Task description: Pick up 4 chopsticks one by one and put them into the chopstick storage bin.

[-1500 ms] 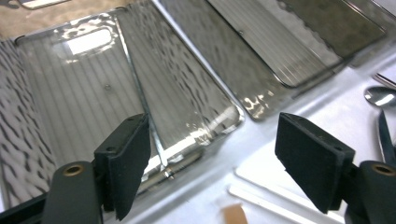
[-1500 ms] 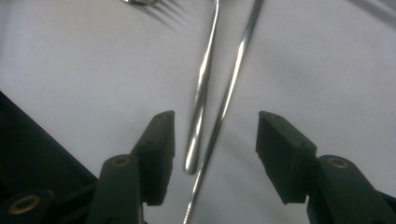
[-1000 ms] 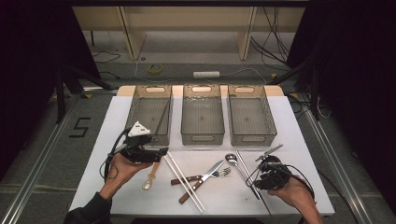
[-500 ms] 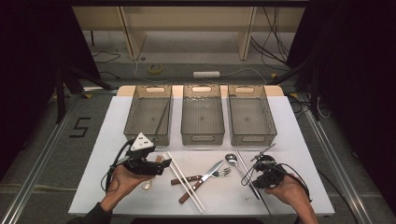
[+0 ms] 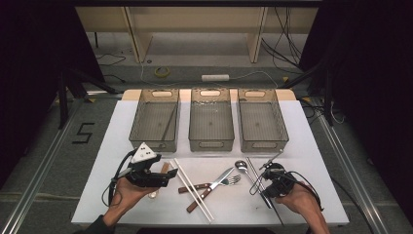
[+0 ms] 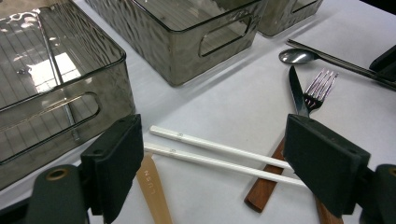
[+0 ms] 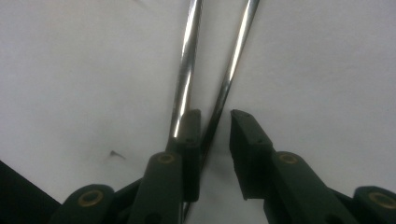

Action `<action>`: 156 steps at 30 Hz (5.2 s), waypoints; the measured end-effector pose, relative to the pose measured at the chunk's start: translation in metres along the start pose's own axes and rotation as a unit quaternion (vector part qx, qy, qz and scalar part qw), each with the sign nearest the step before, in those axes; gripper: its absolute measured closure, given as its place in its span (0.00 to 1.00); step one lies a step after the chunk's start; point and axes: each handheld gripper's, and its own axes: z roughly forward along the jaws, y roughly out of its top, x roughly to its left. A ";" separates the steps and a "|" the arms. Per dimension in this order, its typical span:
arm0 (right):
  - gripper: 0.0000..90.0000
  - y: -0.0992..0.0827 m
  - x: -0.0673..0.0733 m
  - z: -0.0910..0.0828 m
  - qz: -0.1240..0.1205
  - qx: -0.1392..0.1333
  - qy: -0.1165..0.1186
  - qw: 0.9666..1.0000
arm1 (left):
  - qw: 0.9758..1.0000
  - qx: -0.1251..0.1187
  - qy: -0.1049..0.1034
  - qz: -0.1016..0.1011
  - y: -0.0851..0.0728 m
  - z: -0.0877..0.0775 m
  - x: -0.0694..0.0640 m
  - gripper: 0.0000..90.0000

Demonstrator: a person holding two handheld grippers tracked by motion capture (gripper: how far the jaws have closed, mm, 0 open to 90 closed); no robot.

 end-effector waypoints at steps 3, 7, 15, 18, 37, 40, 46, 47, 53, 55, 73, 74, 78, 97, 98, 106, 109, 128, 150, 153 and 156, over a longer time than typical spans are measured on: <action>0.86 0.001 0.001 0.000 -0.001 0.006 -0.005 1.000 | 1.000 0.001 0.000 -0.002 -0.001 0.000 0.000 0.22; 0.90 0.002 -0.001 0.000 -0.002 0.009 -0.008 1.000 | 1.000 0.000 0.000 -0.002 -0.002 -0.001 -0.001 0.22; 0.94 0.004 -0.004 0.001 0.012 0.016 -0.004 1.000 | 1.000 0.001 -0.003 0.005 -0.002 -0.001 -0.005 0.22; 0.95 0.004 -0.005 0.001 0.023 0.016 0.001 1.000 | 1.000 0.001 -0.004 0.006 -0.002 -0.001 -0.005 0.22; 0.97 -0.004 -0.019 -0.010 0.026 -0.025 0.000 0.999 | 1.000 0.000 -0.005 0.007 -0.001 -0.001 -0.004 0.22; 0.97 -0.006 -0.023 -0.011 0.025 -0.033 0.003 0.999 | 1.000 0.001 -0.005 0.007 -0.001 -0.001 -0.004 0.22; 0.97 -0.011 -0.028 -0.016 0.027 -0.050 0.012 0.998 | 1.000 0.002 -0.005 0.007 -0.001 0.000 -0.004 0.23; 0.97 -0.011 -0.029 -0.016 0.026 -0.053 0.013 0.998 | 1.000 0.002 -0.006 0.007 -0.001 0.000 -0.004 0.23; 0.97 -0.015 -0.033 -0.020 0.030 -0.075 0.025 0.996 | 1.000 0.002 -0.007 0.005 -0.001 0.000 -0.005 0.23; 0.97 -0.017 -0.034 -0.021 0.032 -0.082 0.029 0.996 | 1.000 0.002 -0.007 0.006 -0.001 0.000 -0.005 0.23; 0.97 -0.024 -0.041 -0.042 0.041 -0.149 0.058 0.986 | 1.000 0.011 -0.022 0.018 0.005 0.008 -0.010 0.23; 0.97 -0.023 -0.039 -0.043 0.038 -0.152 0.062 0.986 | 0.999 0.012 -0.023 0.021 0.006 0.010 -0.012 0.23; 0.97 -0.017 -0.030 -0.047 0.019 -0.163 0.074 0.984 | 0.998 0.021 -0.042 0.041 0.013 0.018 -0.020 0.24; 0.97 0.013 0.023 -0.040 -0.077 -0.154 0.136 0.976 | 0.974 0.094 -0.120 0.168 0.034 0.071 -0.066 0.24; 0.97 0.014 0.026 -0.040 -0.083 -0.152 0.137 0.975 | 0.972 0.099 -0.124 0.174 0.034 0.073 -0.067 0.24; 0.97 0.021 0.042 -0.037 -0.113 -0.145 0.153 0.971 | 0.959 0.118 -0.143 0.215 0.034 0.087 -0.083 0.25; 0.97 0.023 0.047 -0.037 -0.120 -0.143 0.156 0.970 | 0.954 0.127 -0.144 0.232 0.033 0.089 -0.086 0.27; 0.97 0.026 0.064 -0.040 -0.167 -0.145 0.179 0.959 | 0.927 0.164 -0.159 0.299 0.031 0.088 -0.097 0.62; 0.68 0.023 0.055 -0.049 -0.191 -0.181 0.145 0.954 | 0.895 0.198 -0.176 0.358 0.034 0.076 -0.104 0.92; 0.59 0.023 0.051 -0.058 -0.172 -0.220 0.134 0.951 | 0.902 0.200 -0.163 0.345 0.036 0.075 -0.098 0.92; 0.52 0.022 0.048 -0.064 -0.151 -0.248 0.133 0.948 | 0.911 0.202 -0.150 0.327 0.038 0.074 -0.093 0.92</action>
